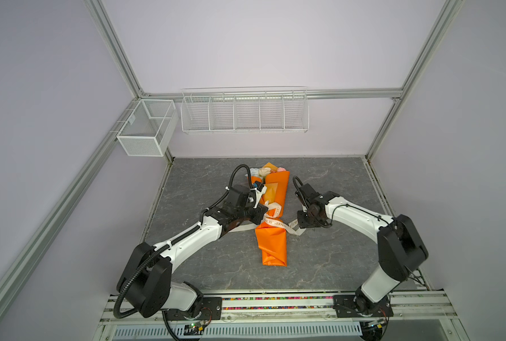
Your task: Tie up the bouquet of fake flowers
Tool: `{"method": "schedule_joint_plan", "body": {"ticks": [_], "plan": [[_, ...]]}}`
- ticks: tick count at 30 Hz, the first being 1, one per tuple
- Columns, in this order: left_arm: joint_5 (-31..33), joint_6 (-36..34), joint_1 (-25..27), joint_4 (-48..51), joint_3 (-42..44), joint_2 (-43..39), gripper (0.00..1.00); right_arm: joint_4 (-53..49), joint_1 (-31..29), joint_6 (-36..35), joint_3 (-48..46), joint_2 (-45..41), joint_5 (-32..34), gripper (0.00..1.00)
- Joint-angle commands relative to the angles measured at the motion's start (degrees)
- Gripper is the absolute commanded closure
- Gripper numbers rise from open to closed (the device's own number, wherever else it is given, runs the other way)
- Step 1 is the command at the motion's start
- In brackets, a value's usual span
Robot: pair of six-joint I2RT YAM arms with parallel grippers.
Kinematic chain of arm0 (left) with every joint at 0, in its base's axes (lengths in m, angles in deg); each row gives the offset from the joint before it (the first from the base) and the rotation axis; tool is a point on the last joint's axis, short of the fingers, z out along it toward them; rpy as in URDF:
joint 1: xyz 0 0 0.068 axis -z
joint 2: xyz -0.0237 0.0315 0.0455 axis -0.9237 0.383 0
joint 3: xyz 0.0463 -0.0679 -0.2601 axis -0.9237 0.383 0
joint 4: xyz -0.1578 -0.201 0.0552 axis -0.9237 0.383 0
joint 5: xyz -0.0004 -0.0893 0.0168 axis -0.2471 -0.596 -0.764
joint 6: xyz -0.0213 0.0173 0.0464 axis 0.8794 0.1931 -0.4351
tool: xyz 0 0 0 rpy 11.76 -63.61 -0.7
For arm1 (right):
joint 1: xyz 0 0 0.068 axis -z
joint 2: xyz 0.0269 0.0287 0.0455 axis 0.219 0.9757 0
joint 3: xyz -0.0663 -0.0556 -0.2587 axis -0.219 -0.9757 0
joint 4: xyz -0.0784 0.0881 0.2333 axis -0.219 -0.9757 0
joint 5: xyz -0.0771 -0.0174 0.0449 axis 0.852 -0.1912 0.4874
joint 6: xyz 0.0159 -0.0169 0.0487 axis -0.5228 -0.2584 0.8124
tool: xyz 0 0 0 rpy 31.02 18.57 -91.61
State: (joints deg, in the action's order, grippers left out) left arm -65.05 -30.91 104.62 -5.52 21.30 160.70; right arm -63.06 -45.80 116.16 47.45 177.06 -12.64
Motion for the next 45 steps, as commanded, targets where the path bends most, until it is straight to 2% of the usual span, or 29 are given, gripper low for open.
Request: {"method": "schedule_joint_plan", "body": {"ticks": [1, 5, 7, 10, 13, 16, 20, 27, 31, 33, 35, 37, 40, 45], "plan": [[-0.96, -0.48, 0.12, 0.58, -0.09, -0.06, 1.00, -0.18, 0.49, -2.12, 1.44, 0.65, -1.21, 0.53], [-1.00, -0.48, 0.14, 0.76, -0.13, 0.09, 1.00, 1.15, 0.46, 0.08, 3.03, 2.09, -4.01, 0.52], [-1.08, -0.53, 0.12, 0.94, -0.13, 0.10, 1.00, 0.81, 0.46, -0.09, 4.18, 3.09, -2.96, 0.51], [-1.36, -0.52, 0.13, 1.13, -0.32, 0.26, 1.00, -3.74, 0.44, -3.91, 7.07, 5.55, 4.75, 0.51], [-1.60, -0.39, 0.12, 0.94, -0.28, 0.51, 1.00, -7.36, 0.22, -9.32, 9.90, 8.51, 7.46, 0.52], [-1.68, -0.56, 0.13, 1.22, -0.52, 0.61, 1.00, -7.97, -0.05, -14.51, 9.98, 8.95, 7.01, 0.52], [-1.59, -0.48, 0.17, 1.21, -0.53, 0.44, 1.00, -9.12, -0.08, -17.67, 10.83, 9.82, 6.55, 0.52], [-1.68, -0.66, 0.14, 1.72, -0.55, 0.13, 1.00, -8.40, 0.01, -18.86, 12.73, 13.54, 10.25, 0.52], [-1.83, -0.15, 0.12, 1.37, -0.79, 0.65, 1.00, -7.61, 0.27, -19.91, 14.90, 15.65, 7.77, 0.53], [-1.84, 0.51, 0.23, 1.22, -0.88, 0.96, 1.00, -6.86, 0.47, -19.84, 15.13, 16.78, 7.05, 0.57], [-2.19, 1.41, 0.16, 0.46, -0.54, 1.22, 1.00, -6.72, 0.83, -18.86, 14.91, 17.59, 7.33, 0.65], [-2.27, 2.21, 0.12, -0.15, -0.10, 1.32, 1.00, -6.33, 1.35, -17.59, 14.06, 17.30, 7.74, 0.79], [-2.12, 2.92, 0.14, -1.13, 0.62, 1.32, 1.00, -5.91, 2.81, -15.06, 12.82, 14.51, 8.42, 0.93], [-1.77, 3.36, 0.21, -1.43, 1.02, 0.88, 1.00, -3.64, 8.61, -6.71, 7.08, 3.86, 7.58, 0.93]]}}
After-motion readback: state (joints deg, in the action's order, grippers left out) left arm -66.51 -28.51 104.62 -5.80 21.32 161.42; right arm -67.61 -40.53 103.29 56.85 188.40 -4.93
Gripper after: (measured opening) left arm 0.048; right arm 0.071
